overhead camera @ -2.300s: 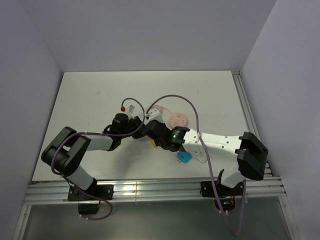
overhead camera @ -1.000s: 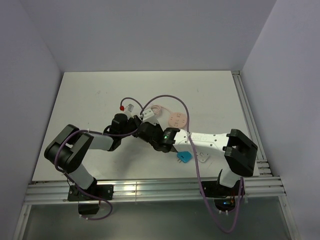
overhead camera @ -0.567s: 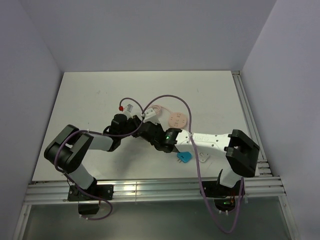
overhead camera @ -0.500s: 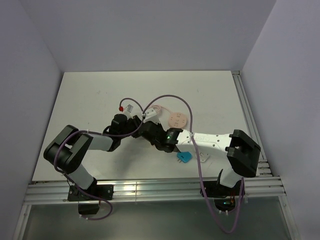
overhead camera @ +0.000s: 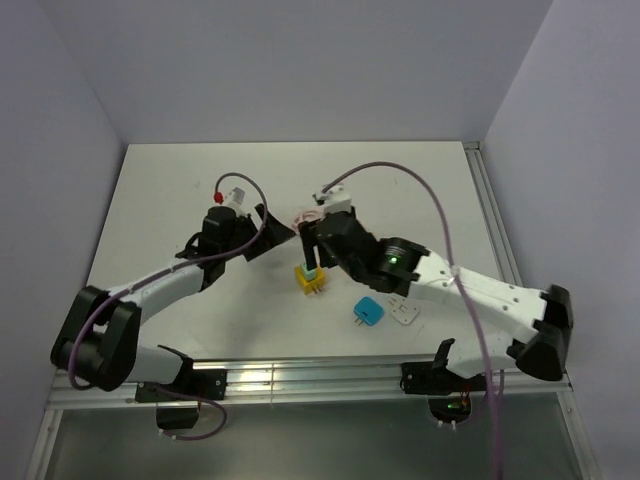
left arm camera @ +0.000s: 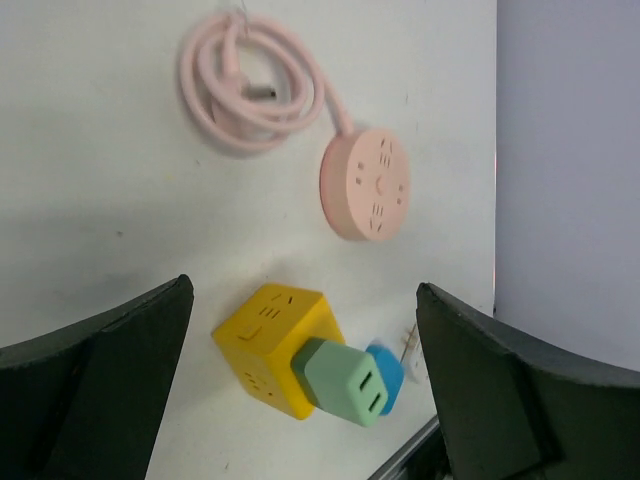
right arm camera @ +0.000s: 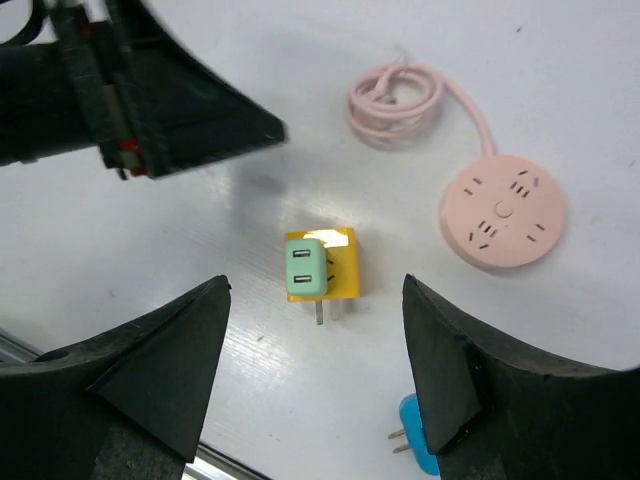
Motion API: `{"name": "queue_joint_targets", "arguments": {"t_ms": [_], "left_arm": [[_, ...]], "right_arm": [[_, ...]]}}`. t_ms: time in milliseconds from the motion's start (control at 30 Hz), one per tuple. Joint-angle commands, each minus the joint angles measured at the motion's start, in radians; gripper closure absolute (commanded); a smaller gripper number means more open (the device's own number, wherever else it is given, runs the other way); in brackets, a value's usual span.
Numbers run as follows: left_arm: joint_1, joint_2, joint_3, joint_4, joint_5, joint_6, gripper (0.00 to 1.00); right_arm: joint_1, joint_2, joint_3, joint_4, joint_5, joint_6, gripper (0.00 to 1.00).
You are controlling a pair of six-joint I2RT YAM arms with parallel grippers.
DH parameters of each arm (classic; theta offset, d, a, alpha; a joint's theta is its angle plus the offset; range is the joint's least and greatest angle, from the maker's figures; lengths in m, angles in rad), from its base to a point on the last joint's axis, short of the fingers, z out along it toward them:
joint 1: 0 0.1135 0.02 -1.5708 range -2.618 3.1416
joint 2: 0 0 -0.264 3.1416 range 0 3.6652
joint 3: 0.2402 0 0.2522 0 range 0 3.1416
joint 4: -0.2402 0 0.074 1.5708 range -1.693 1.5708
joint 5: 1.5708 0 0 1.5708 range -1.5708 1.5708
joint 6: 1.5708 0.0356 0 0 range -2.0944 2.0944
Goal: Insert the plug
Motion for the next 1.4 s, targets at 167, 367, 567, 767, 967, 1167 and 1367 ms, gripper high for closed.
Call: {"name": "queue_joint_targets", "arguments": {"t_ms": [167, 367, 567, 767, 967, 1167, 1367], "left_arm": [[0.037, -0.337, 0.047, -0.338, -0.184, 0.004, 0.01], [0.036, -0.636, -0.076, -0.360, -0.119, -0.106, 0.01], [0.037, -0.793, -0.111, -0.375, -0.009, -0.169, 0.00], [0.036, -0.773, -0.078, -0.431, 0.082, -0.165, 0.01], [0.036, -0.812, -0.093, -0.425, 0.142, -0.160, 0.02], [0.036, -0.827, -0.059, -0.449, 0.168, -0.148, 0.03], [0.036, -0.879, -0.098, -0.423, 0.181, -0.172, 0.02]], "right_arm": [[-0.136, -0.334, -0.275, -0.232, -0.027, 0.275, 0.25], [-0.285, -0.443, -0.476, -0.286, -0.148, 0.431, 0.27], [-0.388, -0.491, -0.565, -0.306, -0.138, 0.602, 0.31], [-0.472, -0.462, -0.593, -0.346, -0.127, 0.705, 0.34], [-0.511, -0.515, -0.680, -0.324, -0.170, 0.766, 0.31], [-0.520, -0.490, -0.720, -0.315, -0.178, 0.803, 0.29], [-0.532, -0.408, -0.702, -0.307, -0.148, 0.777, 0.28]]}}
